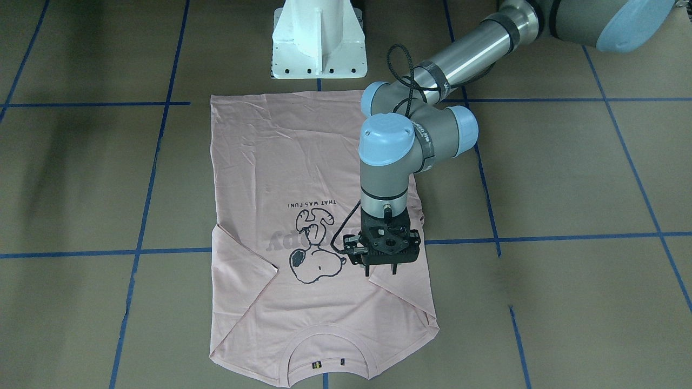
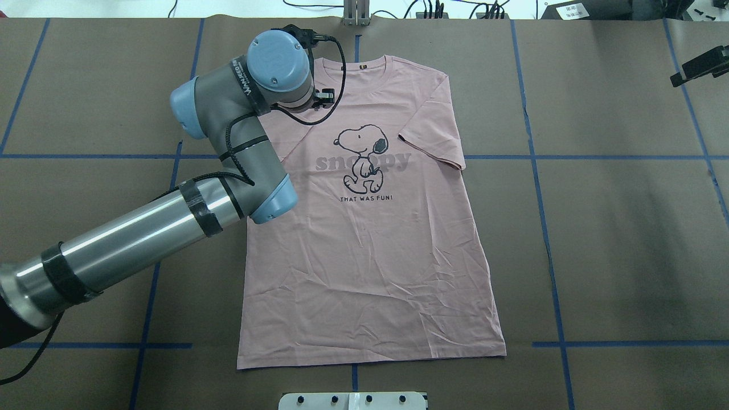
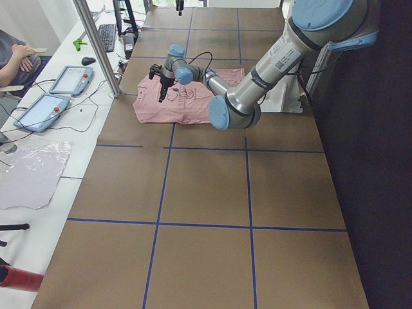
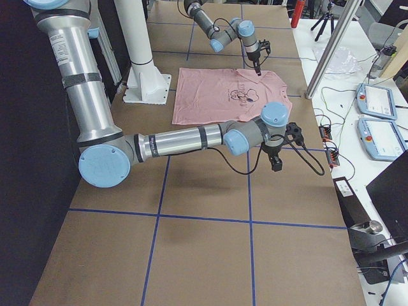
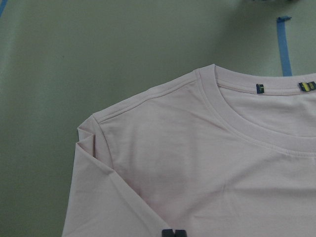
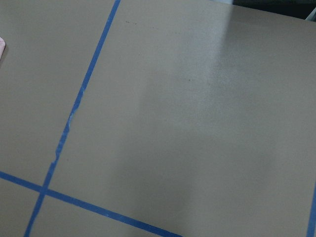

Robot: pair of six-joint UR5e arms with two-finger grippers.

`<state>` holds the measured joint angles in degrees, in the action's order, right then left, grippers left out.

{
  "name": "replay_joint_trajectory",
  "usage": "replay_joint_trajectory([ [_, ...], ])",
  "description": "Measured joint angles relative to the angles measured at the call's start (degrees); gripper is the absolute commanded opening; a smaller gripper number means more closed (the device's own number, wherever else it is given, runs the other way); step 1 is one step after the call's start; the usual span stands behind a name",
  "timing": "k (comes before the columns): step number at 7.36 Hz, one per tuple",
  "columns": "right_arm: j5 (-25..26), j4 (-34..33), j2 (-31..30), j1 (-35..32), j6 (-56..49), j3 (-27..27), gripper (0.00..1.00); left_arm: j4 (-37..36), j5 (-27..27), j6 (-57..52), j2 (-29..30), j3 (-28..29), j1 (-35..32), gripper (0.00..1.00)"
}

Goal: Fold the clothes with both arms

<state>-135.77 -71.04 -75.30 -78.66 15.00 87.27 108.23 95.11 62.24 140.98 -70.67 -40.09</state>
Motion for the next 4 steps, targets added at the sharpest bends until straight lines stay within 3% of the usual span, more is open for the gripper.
replay_joint_trajectory([
  [2, 0.7, -0.1, -2.0, 3.4, 9.6, 7.1, 1.0, -0.2, 3.3, -2.5, -8.1, -13.9, 0.1, 1.0],
  [4, 5.4, -0.2, -7.9, 11.9, 23.4, 20.4, 1.0, -0.2, 4.5, -2.8, -15.7, -26.7, 2.3, 1.0],
])
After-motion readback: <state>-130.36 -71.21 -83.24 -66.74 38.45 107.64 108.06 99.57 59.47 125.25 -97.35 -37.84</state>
